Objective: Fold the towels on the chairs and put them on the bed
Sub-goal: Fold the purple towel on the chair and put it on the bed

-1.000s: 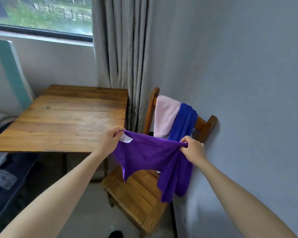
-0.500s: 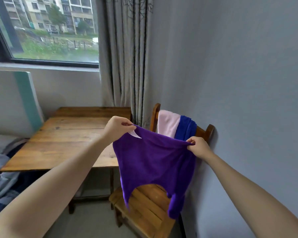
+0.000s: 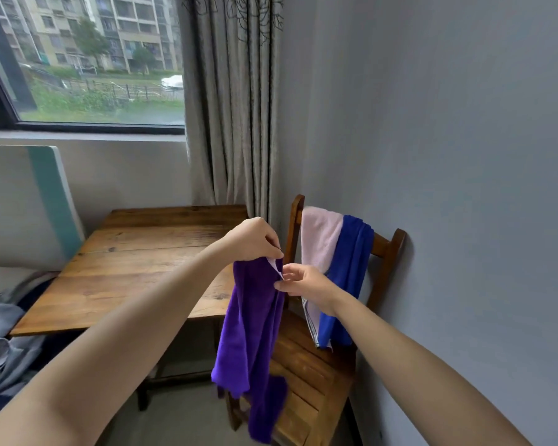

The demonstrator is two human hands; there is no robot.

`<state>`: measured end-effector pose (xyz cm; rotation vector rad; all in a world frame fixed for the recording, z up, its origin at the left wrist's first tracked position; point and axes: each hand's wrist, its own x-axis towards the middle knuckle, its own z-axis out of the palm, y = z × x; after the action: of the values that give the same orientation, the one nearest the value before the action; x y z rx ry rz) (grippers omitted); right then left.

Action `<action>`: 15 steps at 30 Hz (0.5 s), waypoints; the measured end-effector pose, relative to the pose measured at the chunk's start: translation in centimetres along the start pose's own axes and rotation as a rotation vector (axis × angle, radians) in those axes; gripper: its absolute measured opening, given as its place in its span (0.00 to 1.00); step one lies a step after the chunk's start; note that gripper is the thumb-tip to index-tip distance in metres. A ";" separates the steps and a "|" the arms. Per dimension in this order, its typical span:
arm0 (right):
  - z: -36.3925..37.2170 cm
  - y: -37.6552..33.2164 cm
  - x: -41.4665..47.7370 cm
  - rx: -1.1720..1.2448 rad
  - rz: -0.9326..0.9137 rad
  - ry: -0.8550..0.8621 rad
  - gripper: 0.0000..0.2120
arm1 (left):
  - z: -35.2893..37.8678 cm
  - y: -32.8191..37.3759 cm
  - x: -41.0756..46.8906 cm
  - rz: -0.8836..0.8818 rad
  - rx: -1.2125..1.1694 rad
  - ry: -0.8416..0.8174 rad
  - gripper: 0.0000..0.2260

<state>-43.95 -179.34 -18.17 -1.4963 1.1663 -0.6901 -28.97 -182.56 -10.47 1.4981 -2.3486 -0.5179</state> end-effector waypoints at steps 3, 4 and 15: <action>1.6 -0.3 0.5 0.045 -0.049 0.015 0.03 | -0.8 -1.1 -1.0 -0.022 -0.049 -0.024 0.06; 2.0 -0.5 0.8 0.049 -0.061 0.028 0.03 | -1.0 -1.8 -1.4 -0.042 -0.081 -0.016 0.06; 2.7 -5.2 3.3 0.110 -0.197 0.224 0.02 | 6.5 -6.9 -6.8 -0.424 -0.915 0.211 0.24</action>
<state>-38.80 -181.61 -14.45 -1.4807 1.1351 -1.0619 -23.54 -178.16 -19.83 1.4414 -1.2909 -1.2451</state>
